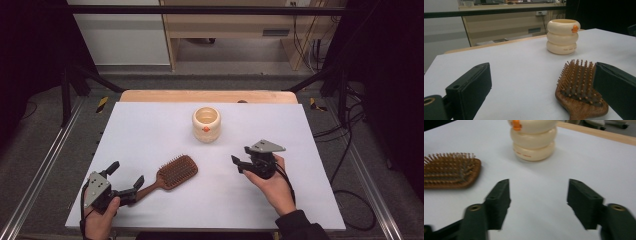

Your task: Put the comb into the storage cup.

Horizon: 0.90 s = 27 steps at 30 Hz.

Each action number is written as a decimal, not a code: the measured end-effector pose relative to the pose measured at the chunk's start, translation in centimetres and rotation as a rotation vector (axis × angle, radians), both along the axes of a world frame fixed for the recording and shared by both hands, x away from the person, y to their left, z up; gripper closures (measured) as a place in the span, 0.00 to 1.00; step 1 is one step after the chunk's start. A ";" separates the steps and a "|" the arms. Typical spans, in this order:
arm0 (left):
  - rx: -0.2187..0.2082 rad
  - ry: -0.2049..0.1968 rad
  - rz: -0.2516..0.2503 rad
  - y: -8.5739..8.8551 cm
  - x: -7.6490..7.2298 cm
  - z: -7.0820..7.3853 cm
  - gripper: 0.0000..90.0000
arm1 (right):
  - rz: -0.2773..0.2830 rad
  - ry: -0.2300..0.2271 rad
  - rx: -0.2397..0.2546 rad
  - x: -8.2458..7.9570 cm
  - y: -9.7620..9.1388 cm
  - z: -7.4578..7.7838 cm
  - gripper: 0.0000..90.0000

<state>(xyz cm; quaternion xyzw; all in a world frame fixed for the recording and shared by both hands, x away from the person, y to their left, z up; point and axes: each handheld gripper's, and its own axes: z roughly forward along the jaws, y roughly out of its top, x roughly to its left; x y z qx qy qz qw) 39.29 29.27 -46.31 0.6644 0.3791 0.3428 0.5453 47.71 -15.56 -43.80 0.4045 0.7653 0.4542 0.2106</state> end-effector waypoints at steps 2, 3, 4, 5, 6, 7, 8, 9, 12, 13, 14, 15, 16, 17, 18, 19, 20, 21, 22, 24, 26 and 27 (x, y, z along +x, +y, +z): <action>0.022 0.006 -0.007 -0.2 0.0 0.0 0.02 | -0.047 -0.042 0.011 -1.0 -2.1 -0.5 0.22; 0.039 0.007 -0.009 -0.2 0.0 0.0 0.02 | -0.047 -0.042 0.011 -1.0 -2.1 -0.5 0.22; 0.057 0.003 -0.005 -0.2 0.0 0.1 0.02 | -0.062 -0.053 0.018 -1.3 -2.8 -0.6 0.18; 0.058 0.001 -0.002 -0.2 0.0 0.1 0.02 | -0.068 -0.085 0.040 -2.1 -4.2 -1.0 0.13; 0.051 0.005 -0.005 -0.1 0.0 0.1 0.02 | -0.074 -0.101 0.042 -2.5 -4.9 -1.2 0.12; 0.051 0.005 -0.005 -0.1 0.0 0.1 0.02 | -0.074 -0.101 0.042 -2.5 -4.9 -1.2 0.12; 0.041 0.009 0.001 0.0 0.0 0.0 0.02 | -0.088 -0.120 0.035 -2.8 -5.5 -1.3 0.13; 0.033 0.023 -0.001 0.2 0.3 0.0 0.02 | -0.108 -0.152 0.056 -3.5 -6.7 -1.6 0.13; 0.043 0.037 0.001 0.2 0.4 0.1 0.03 | -0.123 -0.180 0.077 -4.1 -8.2 -2.1 0.13; 0.051 0.044 -0.004 0.3 0.5 0.3 0.03 | -0.127 -0.176 0.089 -4.3 -8.5 -2.2 0.13; 0.055 0.052 -0.009 0.2 0.5 0.5 0.03 | -0.127 -0.176 0.089 -4.3 -8.5 -2.2 0.13; 0.058 0.062 -0.018 0.1 0.6 0.8 0.03 | -0.121 -0.176 0.083 -4.5 -8.8 -2.3 0.12; 0.070 0.079 -0.029 0.0 0.7 1.1 0.03 | -0.121 -0.182 0.074 -4.5 -8.8 -2.4 0.12; 0.091 0.100 -0.037 -0.1 0.8 1.4 0.04 | -0.124 -0.184 0.074 -4.6 -8.8 -2.4 0.12; 0.110 0.113 -0.044 -0.3 0.8 1.7 0.04 | -0.125 -0.184 0.078 -4.6 -8.8 -2.4 0.12; 0.125 0.139 -0.069 -0.5 0.9 2.4 0.04 | -0.125 -0.187 0.073 -4.6 -8.8 -2.4 0.11; 0.125 0.139 -0.069 -0.5 0.9 2.4 0.05 | -0.129 -0.190 0.066 -4.6 -8.8 -2.4 0.11; 0.130 0.152 -0.077 -0.6 0.9 2.7 0.05 | -0.133 -0.193 0.066 -4.6 -8.9 -2.5 0.11; 0.133 0.167 -0.086 -0.6 0.9 3.0 0.05 | -0.133 -0.193 0.066 -4.6 -8.9 -2.5 0.11; 0.128 0.199 -0.098 -0.6 1.1 3.6 0.06 | -0.138 -0.196 0.065 -4.6 -8.8 -2.6 0.11; 0.136 0.223 -0.113 -0.6 1.2 4.0 0.06 | -0.138 -0.195 0.066 -4.6 -8.8 -2.7 0.11; 0.141 0.233 -0.116 -0.6 1.3 4.1 0.06 | -0.138 -0.199 0.066 -4.7 -8.8 -2.7 0.11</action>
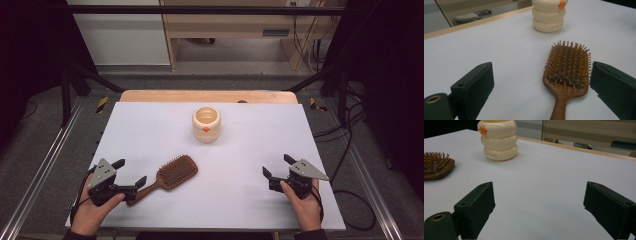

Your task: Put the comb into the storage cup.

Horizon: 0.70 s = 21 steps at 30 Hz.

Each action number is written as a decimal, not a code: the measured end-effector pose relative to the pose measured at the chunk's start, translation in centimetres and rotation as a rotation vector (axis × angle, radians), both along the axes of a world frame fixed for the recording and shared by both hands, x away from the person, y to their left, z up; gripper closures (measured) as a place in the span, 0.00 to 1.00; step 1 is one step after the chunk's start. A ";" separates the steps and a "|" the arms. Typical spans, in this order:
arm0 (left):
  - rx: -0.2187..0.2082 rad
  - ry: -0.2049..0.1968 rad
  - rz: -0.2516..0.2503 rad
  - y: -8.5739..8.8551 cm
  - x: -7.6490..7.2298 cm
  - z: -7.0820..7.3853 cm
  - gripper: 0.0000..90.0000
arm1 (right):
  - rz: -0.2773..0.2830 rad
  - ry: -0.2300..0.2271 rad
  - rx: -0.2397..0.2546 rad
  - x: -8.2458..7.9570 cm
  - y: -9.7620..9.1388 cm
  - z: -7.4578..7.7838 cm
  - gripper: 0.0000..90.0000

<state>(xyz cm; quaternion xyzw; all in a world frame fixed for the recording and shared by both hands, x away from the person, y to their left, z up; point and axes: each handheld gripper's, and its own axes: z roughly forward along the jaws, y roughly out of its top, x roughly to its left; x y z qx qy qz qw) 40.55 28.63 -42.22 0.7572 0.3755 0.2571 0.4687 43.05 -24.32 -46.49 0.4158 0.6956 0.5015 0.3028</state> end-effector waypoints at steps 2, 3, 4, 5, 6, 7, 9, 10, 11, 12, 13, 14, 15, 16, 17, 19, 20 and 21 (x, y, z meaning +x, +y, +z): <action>0.024 0.024 -0.011 0.0 0.2 0.2 0.06 | 0.002 -0.004 0.001 0.0 0.0 0.0 0.11; 0.033 0.038 -0.017 -0.1 0.3 0.3 0.06 | 0.001 -0.005 0.002 0.0 0.0 0.0 0.11; 0.048 0.052 -0.025 -0.2 0.4 0.4 0.06 | 0.001 -0.004 0.001 0.0 0.0 0.0 0.11; 0.068 0.063 -0.030 -0.3 0.5 0.5 0.06 | 0.001 -0.004 0.001 0.0 0.0 0.0 0.11; 0.080 0.070 -0.037 -0.4 0.5 0.7 0.06 | 0.002 0.000 0.000 0.0 0.0 -0.1 0.11; 0.096 0.076 -0.047 -0.5 0.6 0.9 0.06 | 0.002 0.000 0.000 0.0 0.0 -0.1 0.11; 0.118 0.092 -0.062 -0.7 0.7 1.2 0.06 | 0.003 0.000 0.000 0.0 0.0 -0.1 0.12; 0.129 0.102 -0.068 -0.9 0.8 1.2 0.06 | 0.003 0.000 0.000 0.0 0.0 -0.1 0.12; 0.142 0.111 -0.076 -1.0 0.9 1.3 0.06 | 0.003 0.001 0.001 0.0 0.0 -0.1 0.12; 0.150 0.118 -0.082 -1.2 1.0 1.4 0.06 | 0.002 0.000 -0.001 0.0 0.0 -0.2 0.12; 0.160 0.122 -0.088 -1.3 1.0 1.5 0.06 | 0.002 0.000 -0.001 0.0 0.0 -0.2 0.12; 0.166 0.125 -0.092 -1.4 1.0 1.5 0.06 | -0.001 0.001 -0.001 0.0 -0.1 -0.2 0.12; 0.171 0.124 -0.097 -1.6 1.1 1.6 0.06 | -0.002 0.001 0.003 0.0 -0.1 -0.2 0.12; 0.169 0.123 -0.103 -1.7 1.1 1.7 0.06 | -0.002 0.001 0.003 0.0 -0.1 -0.2 0.12; 0.171 0.129 -0.111 -1.9 1.2 1.7 0.06 | -0.001 0.000 0.002 0.0 -0.1 -0.2 0.12; 0.199 0.143 -0.124 -2.3 1.3 1.7 0.06 | 0.000 0.000 0.003 0.0 0.0 -0.2 0.12; 0.213 0.151 -0.129 -2.5 1.3 1.7 0.06 | 0.002 0.002 0.004 0.0 0.1 -0.2 0.12; 0.228 0.164 -0.137 -2.7 1.4 1.6 0.06 | 0.005 0.002 0.001 0.0 0.1 -0.3 0.12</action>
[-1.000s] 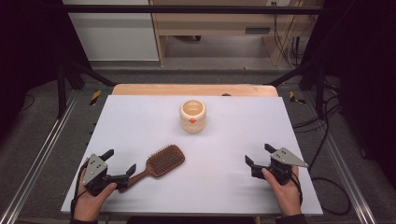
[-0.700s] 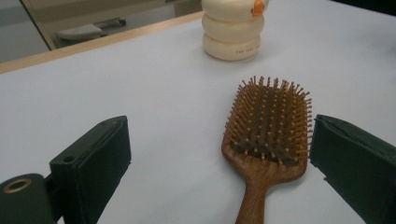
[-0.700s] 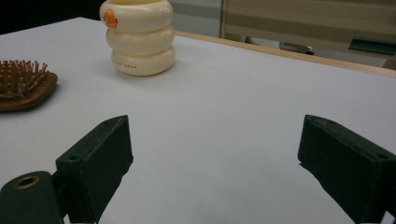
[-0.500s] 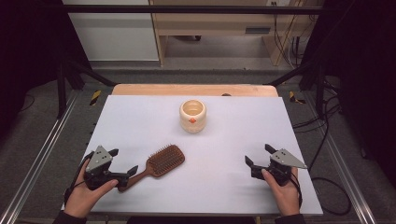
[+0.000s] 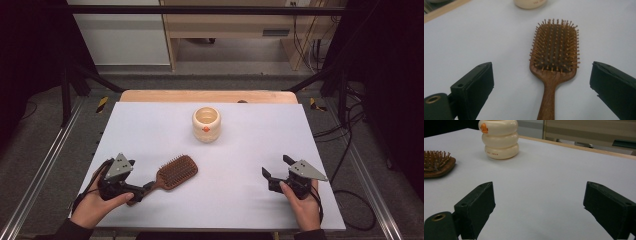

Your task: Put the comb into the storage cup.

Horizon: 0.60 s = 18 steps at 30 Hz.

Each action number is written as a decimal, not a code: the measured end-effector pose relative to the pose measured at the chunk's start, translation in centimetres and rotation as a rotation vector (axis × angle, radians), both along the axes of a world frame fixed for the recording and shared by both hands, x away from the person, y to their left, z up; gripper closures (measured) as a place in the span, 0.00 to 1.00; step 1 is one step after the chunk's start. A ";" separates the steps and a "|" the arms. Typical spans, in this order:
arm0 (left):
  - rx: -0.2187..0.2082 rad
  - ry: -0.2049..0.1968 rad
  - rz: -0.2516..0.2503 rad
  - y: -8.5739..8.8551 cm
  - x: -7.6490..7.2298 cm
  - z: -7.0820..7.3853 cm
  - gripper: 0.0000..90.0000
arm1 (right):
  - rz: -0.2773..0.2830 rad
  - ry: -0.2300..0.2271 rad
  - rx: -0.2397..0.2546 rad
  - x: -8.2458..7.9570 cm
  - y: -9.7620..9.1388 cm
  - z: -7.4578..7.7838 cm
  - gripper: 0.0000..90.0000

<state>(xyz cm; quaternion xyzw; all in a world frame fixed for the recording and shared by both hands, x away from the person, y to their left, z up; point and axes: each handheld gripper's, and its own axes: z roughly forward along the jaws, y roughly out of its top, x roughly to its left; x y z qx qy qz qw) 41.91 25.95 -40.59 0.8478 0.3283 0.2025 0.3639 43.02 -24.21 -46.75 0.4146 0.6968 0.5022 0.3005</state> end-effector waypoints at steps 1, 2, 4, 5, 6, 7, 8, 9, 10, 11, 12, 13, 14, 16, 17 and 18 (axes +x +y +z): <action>0.009 0.017 -0.007 -0.1 0.1 -0.1 0.06 | 0.002 0.001 -0.003 0.0 0.1 0.0 0.12; 0.032 0.046 -0.012 -0.3 0.2 -0.2 0.06 | 0.004 0.002 -0.004 0.0 0.1 -0.1 0.12; 0.043 0.060 -0.007 -0.3 0.3 -0.3 0.06 | 0.004 0.000 -0.001 0.0 0.1 0.0 0.12; 0.051 0.067 -0.007 -0.3 0.4 -0.4 0.06 | 0.003 0.002 0.000 0.0 0.1 0.0 0.12; 0.058 0.077 -0.008 -0.4 0.4 -0.5 0.06 | 0.003 0.002 0.000 0.0 0.1 0.0 0.12; 0.067 0.089 -0.012 -0.4 0.5 -0.6 0.06 | 0.002 0.003 -0.003 0.0 0.2 -0.1 0.12; 0.068 0.094 -0.014 -0.3 0.5 -0.7 0.06 | 0.002 0.004 -0.004 0.0 0.2 -0.1 0.12; 0.067 0.099 -0.011 -0.3 0.5 -0.7 0.06 | 0.003 0.004 -0.004 0.0 0.2 -0.1 0.12; 0.065 0.105 -0.007 -0.4 0.6 -0.7 0.06 | 0.003 0.005 -0.005 0.0 0.2 -0.1 0.12; 0.064 0.108 -0.009 -0.4 0.7 -0.7 0.07 | 0.003 0.004 -0.009 0.0 0.2 -0.1 0.12; 0.061 0.109 -0.013 -0.5 0.7 -0.6 0.07 | 0.003 0.006 -0.011 0.0 0.3 -0.1 0.12; 0.063 0.110 -0.015 -0.6 0.8 -0.6 0.07 | 0.002 0.008 -0.010 0.0 0.3 -0.2 0.12; 0.069 0.114 -0.016 -0.7 0.8 -0.5 0.07 | 0.001 0.009 -0.010 0.0 0.3 -0.2 0.12; 0.081 0.121 -0.024 -0.8 0.9 -0.6 0.07 | 0.002 0.005 -0.011 0.0 0.3 -0.1 0.12; 0.086 0.127 -0.026 -0.9 1.0 -0.6 0.07 | 0.003 0.007 -0.011 -0.1 0.4 -0.1 0.12; 0.088 0.131 -0.028 -1.0 1.0 -0.7 0.07 | 0.004 0.007 -0.014 -0.1 0.4 -0.1 0.12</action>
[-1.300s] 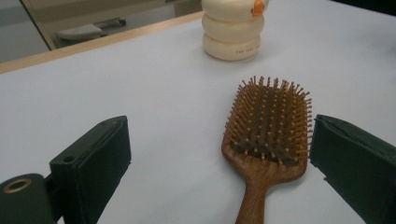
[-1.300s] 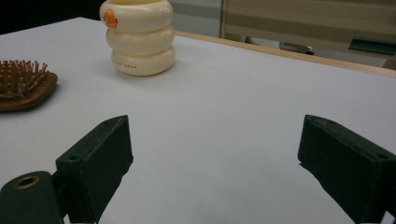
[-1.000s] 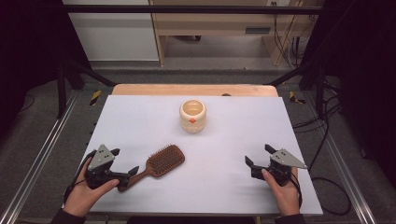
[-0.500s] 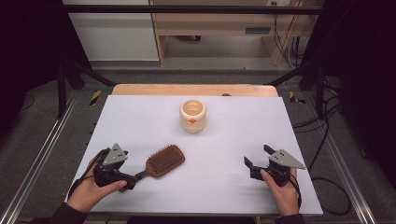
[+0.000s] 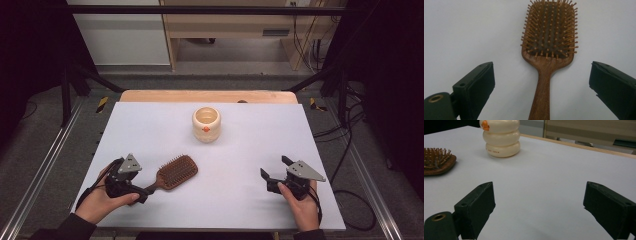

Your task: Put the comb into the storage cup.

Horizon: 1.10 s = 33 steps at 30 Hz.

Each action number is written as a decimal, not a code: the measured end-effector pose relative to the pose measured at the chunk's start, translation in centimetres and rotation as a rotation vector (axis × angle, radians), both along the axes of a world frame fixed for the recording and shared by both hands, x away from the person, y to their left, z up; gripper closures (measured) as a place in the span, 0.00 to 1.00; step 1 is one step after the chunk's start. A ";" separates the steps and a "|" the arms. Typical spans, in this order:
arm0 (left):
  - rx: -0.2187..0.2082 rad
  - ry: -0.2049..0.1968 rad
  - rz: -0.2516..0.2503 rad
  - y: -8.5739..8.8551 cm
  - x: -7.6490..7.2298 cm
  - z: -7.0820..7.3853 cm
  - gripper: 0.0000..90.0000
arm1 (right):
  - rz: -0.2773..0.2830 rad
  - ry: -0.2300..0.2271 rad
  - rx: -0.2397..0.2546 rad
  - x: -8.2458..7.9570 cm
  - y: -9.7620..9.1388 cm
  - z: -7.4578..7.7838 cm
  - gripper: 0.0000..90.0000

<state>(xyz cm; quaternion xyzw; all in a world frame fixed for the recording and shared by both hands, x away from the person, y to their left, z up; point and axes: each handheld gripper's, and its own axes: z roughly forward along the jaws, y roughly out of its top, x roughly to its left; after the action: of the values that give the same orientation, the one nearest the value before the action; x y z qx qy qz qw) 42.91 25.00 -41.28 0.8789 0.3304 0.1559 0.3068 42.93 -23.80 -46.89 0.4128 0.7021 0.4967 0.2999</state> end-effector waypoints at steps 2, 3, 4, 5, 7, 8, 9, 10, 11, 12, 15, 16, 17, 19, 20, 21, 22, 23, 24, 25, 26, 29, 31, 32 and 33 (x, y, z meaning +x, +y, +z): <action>0.008 0.008 -0.006 -0.1 0.1 -0.1 0.07 | 0.001 0.002 0.000 0.0 0.0 0.0 0.12; 0.010 0.006 -0.006 -0.1 0.1 -0.2 0.07 | 0.001 0.003 -0.001 0.1 0.0 -0.1 0.12; 0.010 0.008 -0.007 -0.1 0.2 -0.2 0.08 | 0.002 0.004 0.000 0.1 0.0 -0.1 0.12; 0.012 0.011 -0.008 -0.1 0.2 -0.3 0.08 | 0.004 0.005 0.002 0.1 0.0 -0.1 0.12; 0.018 0.024 -0.009 -0.1 0.4 -0.5 0.08 | 0.003 0.004 0.003 0.1 0.0 0.0 0.12; 0.018 0.024 -0.009 -0.1 0.4 -0.5 0.08 | 0.003 0.004 0.003 0.1 0.0 0.0 0.12; 0.019 0.028 -0.008 -0.1 0.4 -0.5 0.08 | 0.003 0.004 0.001 0.0 0.0 0.0 0.12; 0.023 0.032 -0.008 -0.1 0.4 -0.6 0.09 | 0.003 0.005 -0.003 0.1 0.0 -0.1 0.12; 0.026 0.038 -0.013 -0.2 0.5 -0.6 0.10 | 0.003 0.006 -0.005 0.1 0.0 -0.1 0.12; 0.027 0.045 -0.019 -0.2 0.5 -0.7 0.11 | 0.003 0.007 -0.007 0.1 0.1 -0.2 0.12; 0.041 0.063 -0.029 -0.3 0.6 -0.8 0.12 | 0.003 0.008 -0.010 0.1 0.1 -0.2 0.12; 0.045 0.069 -0.034 -0.4 0.7 -0.8 0.12 | 0.003 0.008 -0.009 0.1 0.1 -0.2 0.12; 0.051 0.073 -0.038 -0.5 0.7 -0.9 0.13 | 0.002 0.009 -0.010 0.1 0.1 -0.2 0.12; 0.063 0.086 -0.045 -0.7 0.9 -1.0 0.15 | 0.001 0.011 -0.008 0.1 0.1 -0.2 0.12; 0.073 0.096 -0.053 -0.7 1.0 -1.1 0.16 | 0.001 0.012 -0.007 0.1 0.1 -0.2 0.12; 0.083 0.102 -0.057 -0.8 1.1 -1.1 0.19 | 0.002 0.012 -0.009 0.1 0.1 -0.3 0.12; 0.090 0.107 -0.056 -0.8 1.2 -1.2 0.21 | 0.003 0.013 -0.009 0.1 0.1 -0.3 0.12; 0.098 0.114 -0.060 -0.9 1.3 -1.2 0.21 | 0.003 0.013 -0.009 0.1 0.1 -0.3 0.12; 0.102 0.117 -0.063 -1.0 1.4 -1.3 0.24 | 0.004 0.014 -0.009 0.1 0.1 -0.3 0.12; 0.113 0.117 -0.068 -1.1 1.5 -1.4 0.27 | 0.004 0.015 -0.008 0.1 0.1 -0.3 0.12; 0.113 0.117 -0.068 -1.1 1.5 -1.4 0.30 | 0.003 0.016 -0.007 0.1 0.1 -0.3 0.12; 0.125 0.126 -0.079 -1.2 1.6 -1.6 0.31 | 0.002 0.018 -0.007 0.1 0.1 -0.4 0.12; 0.131 0.140 -0.085 -1.2 1.7 -1.8 0.35 | 0.003 0.018 -0.004 0.1 0.1 -0.4 0.12; 0.131 0.145 -0.084 -1.2 1.7 -1.9 0.37 | 0.004 0.018 -0.004 0.1 0.1 -0.4 0.12; 0.136 0.152 -0.084 -1.2 1.8 -1.9 0.39 | 0.004 0.018 -0.004 0.1 0.1 -0.4 0.12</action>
<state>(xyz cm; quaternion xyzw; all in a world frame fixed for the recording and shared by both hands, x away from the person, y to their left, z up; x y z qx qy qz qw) 44.67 23.77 -43.20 0.9199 0.3043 0.0981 0.2269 42.99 -23.69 -47.28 0.4152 0.7065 0.4923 0.2935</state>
